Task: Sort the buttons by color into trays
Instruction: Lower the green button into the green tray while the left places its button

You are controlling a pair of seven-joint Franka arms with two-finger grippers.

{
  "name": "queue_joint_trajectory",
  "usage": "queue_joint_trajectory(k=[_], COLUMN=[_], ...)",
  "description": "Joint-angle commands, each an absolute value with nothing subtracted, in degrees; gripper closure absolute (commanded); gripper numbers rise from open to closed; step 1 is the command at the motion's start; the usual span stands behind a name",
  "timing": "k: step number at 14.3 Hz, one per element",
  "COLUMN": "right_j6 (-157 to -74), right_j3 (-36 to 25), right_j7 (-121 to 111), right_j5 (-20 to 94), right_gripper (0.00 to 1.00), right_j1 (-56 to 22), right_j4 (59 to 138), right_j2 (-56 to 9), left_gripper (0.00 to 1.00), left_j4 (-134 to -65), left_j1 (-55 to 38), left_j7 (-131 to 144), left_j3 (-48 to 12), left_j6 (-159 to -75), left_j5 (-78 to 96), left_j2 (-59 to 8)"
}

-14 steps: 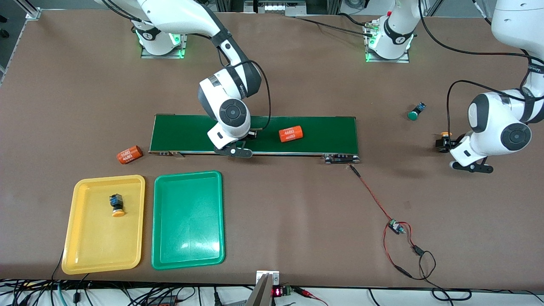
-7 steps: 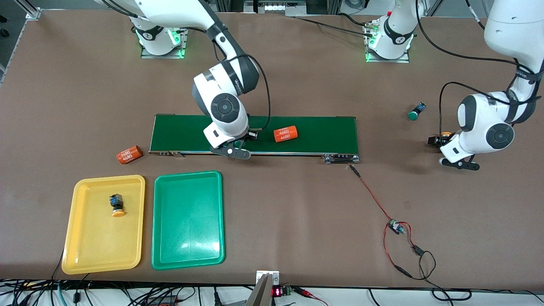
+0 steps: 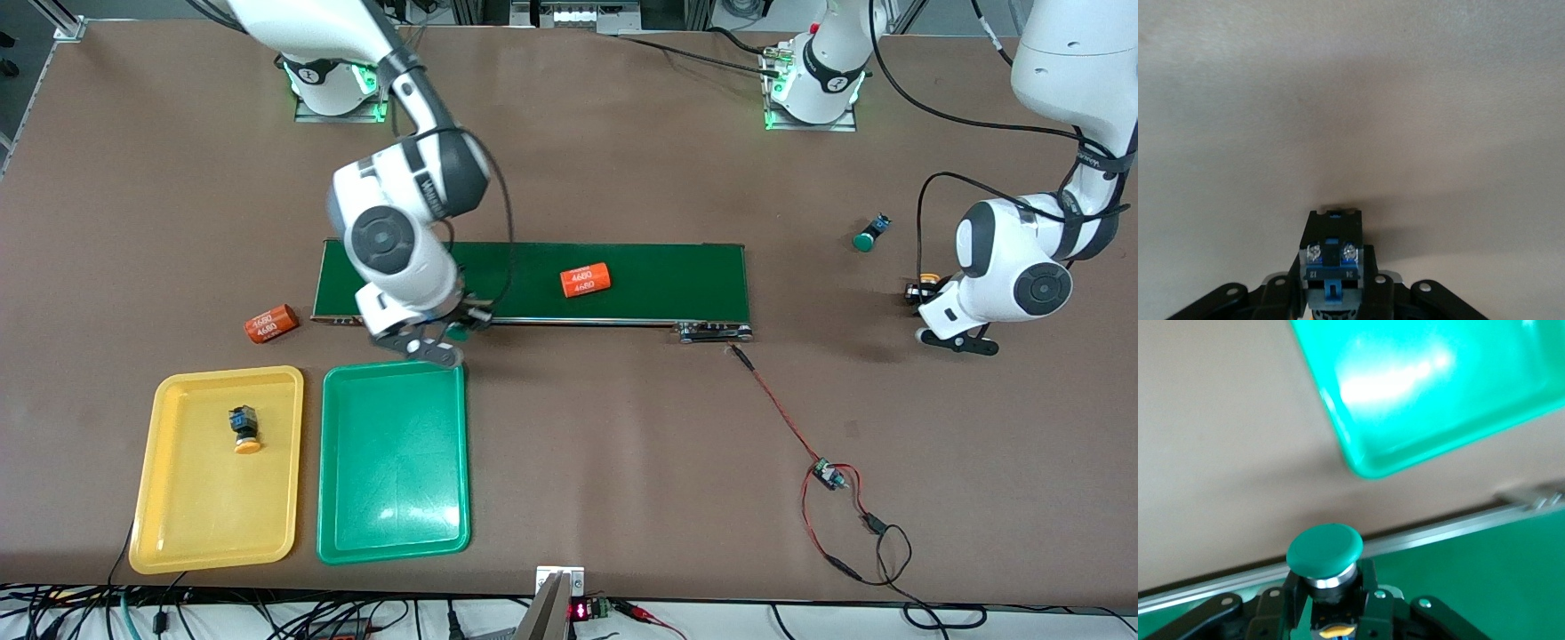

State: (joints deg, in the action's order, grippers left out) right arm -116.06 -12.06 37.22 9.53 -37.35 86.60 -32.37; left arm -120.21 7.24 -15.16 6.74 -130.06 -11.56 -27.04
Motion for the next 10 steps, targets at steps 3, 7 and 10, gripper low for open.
queue_joint_trajectory(k=[3, 7, 10], right_j6=[-115.66, -120.48, -124.36], right_j3=[-11.43, -11.51, -11.69], right_j7=[27.18, 21.28, 20.22], right_j5=[8.88, 8.88, 8.35], right_gripper=[1.00, 1.00, 1.00], right_j1=[-29.89, -27.08, -26.81], right_j4=[78.94, 73.40, 68.48], right_j2=[-37.25, -44.89, -49.21], left_gripper=[0.83, 0.83, 0.83], left_j4=[-112.09, -107.58, -107.58], left_j1=[3.79, 1.68, 0.35], left_j7=[-16.18, -10.48, -0.12], left_j3=[3.27, -3.85, -9.38], left_j6=[-113.86, -106.44, -106.79], left_j5=[-9.85, 3.14, 6.67], left_j2=[-22.33, -21.80, -21.88])
